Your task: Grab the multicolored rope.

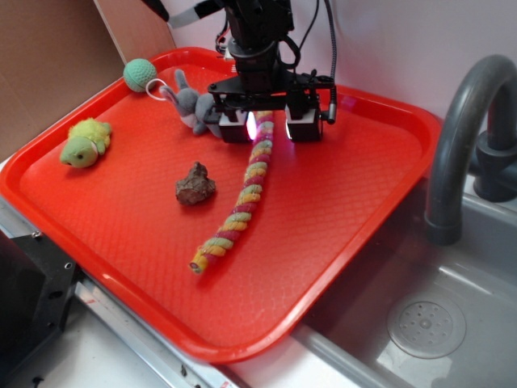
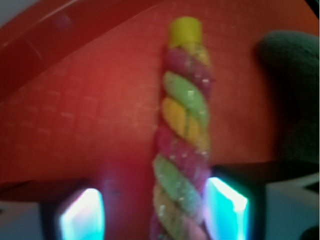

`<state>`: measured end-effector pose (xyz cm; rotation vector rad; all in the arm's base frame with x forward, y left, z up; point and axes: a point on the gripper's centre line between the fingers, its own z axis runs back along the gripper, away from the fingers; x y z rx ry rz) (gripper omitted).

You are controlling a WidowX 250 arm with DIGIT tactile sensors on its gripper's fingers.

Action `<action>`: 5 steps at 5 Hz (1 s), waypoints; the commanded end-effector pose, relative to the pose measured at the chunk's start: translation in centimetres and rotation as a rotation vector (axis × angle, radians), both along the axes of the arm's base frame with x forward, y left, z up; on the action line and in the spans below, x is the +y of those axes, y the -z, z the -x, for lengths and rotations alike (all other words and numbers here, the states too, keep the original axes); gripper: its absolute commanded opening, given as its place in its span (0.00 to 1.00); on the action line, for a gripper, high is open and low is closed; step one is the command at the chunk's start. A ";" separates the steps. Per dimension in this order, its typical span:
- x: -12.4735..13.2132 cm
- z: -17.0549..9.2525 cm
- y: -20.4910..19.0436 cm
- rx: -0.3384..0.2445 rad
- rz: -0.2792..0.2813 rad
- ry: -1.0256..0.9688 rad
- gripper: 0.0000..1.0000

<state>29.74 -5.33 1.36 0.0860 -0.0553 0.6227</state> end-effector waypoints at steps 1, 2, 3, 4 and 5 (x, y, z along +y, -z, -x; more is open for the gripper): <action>0.9 2.1 1.6 0.045 -0.020 0.025 0.00; 1.8 2.1 -0.5 0.016 -0.009 0.014 0.00; 3.3 2.2 -5.1 -0.072 0.097 0.032 0.00; 5.4 3.7 -9.7 -0.142 0.245 0.047 0.00; 6.5 6.1 -14.4 -0.197 0.318 0.132 0.00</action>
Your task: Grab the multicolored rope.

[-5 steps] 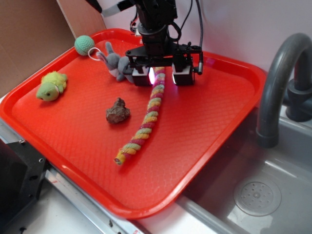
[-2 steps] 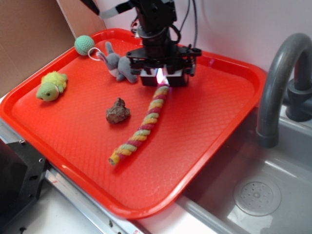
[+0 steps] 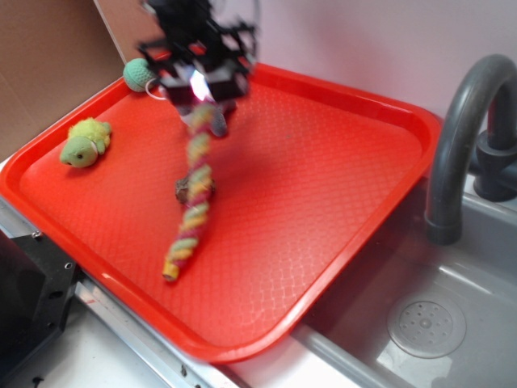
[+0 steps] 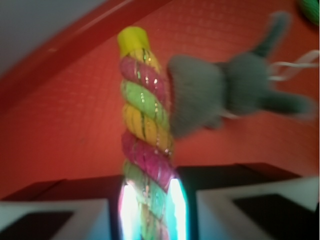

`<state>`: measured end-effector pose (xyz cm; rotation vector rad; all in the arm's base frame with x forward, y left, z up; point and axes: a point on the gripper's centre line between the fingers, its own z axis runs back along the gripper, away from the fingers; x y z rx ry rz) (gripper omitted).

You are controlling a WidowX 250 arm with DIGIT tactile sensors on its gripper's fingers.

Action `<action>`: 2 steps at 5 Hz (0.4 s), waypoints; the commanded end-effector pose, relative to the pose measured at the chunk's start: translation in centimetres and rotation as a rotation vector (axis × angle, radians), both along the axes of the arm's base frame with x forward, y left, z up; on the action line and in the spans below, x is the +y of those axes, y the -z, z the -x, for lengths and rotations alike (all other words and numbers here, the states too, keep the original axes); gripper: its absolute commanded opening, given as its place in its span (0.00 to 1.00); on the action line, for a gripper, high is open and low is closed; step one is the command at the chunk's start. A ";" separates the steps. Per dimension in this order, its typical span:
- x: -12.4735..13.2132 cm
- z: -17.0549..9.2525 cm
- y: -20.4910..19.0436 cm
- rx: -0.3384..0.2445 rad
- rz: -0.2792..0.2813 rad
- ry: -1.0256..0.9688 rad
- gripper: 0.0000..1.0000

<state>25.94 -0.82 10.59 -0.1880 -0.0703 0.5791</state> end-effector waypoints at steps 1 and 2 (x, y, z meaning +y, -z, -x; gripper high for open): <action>1.6 3.5 -10.0 -0.151 0.094 0.128 0.00; 1.5 3.7 -12.2 -0.099 0.076 0.104 0.00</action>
